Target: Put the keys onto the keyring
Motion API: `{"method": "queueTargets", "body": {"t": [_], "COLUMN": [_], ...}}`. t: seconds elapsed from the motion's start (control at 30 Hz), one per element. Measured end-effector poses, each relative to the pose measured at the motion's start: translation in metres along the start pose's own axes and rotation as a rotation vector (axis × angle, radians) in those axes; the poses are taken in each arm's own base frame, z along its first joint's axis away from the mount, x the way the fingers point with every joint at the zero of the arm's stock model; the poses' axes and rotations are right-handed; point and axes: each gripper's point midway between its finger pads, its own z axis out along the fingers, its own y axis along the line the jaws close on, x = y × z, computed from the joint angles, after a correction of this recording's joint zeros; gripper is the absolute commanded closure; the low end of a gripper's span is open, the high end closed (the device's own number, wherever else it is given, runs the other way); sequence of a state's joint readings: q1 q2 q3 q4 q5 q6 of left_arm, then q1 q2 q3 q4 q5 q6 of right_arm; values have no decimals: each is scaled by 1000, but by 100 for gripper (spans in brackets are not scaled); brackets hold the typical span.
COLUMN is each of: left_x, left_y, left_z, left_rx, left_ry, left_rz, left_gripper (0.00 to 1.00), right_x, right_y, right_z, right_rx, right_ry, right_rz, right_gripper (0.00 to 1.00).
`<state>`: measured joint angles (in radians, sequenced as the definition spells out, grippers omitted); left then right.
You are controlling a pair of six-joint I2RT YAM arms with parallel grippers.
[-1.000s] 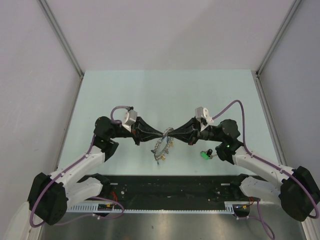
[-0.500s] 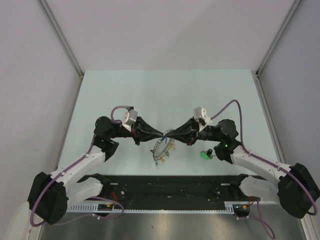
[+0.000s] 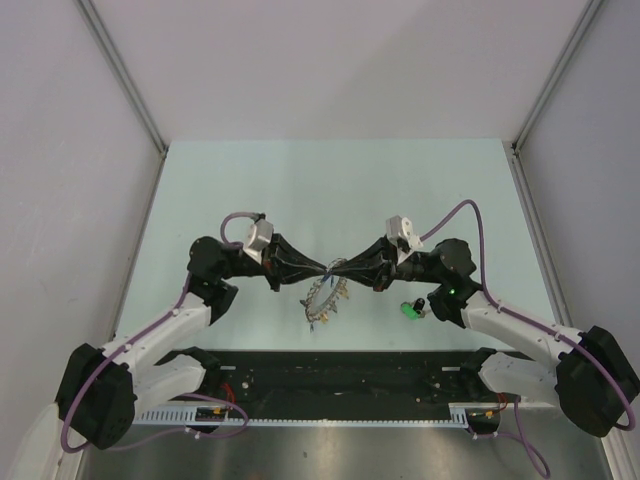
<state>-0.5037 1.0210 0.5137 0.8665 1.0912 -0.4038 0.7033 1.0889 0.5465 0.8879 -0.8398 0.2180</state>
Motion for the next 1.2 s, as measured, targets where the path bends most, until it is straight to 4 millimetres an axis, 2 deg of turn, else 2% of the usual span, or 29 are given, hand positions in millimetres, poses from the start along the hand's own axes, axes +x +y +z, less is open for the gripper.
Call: {"method": "queueTargets", "body": {"t": [0.4, 0.77, 0.9, 1.07, 1.2], "left_x": [-4, -9, -5, -2, 1], "left_y": [14, 20, 23, 27, 27], "left_z": [-3, -5, -11, -14, -16], "left_rx": [-166, -354, -432, -477, -488], "left_ry": [-79, -209, -287, -336, -347], "left_rz": [-116, -241, -285, -305, -314], "left_gripper": [100, 100, 100, 100, 89], "right_x": [6, 9, 16, 20, 21], "right_y": [-7, -6, -3, -10, -13], "right_z": [-3, 4, 10, 10, 9], "right_rx": [34, 57, 71, 114, 131], "right_ry": [36, 71, 95, 109, 119], "right_rz": [-59, -116, -121, -112, -107], "right_gripper": [100, 100, 100, 100, 100]}}
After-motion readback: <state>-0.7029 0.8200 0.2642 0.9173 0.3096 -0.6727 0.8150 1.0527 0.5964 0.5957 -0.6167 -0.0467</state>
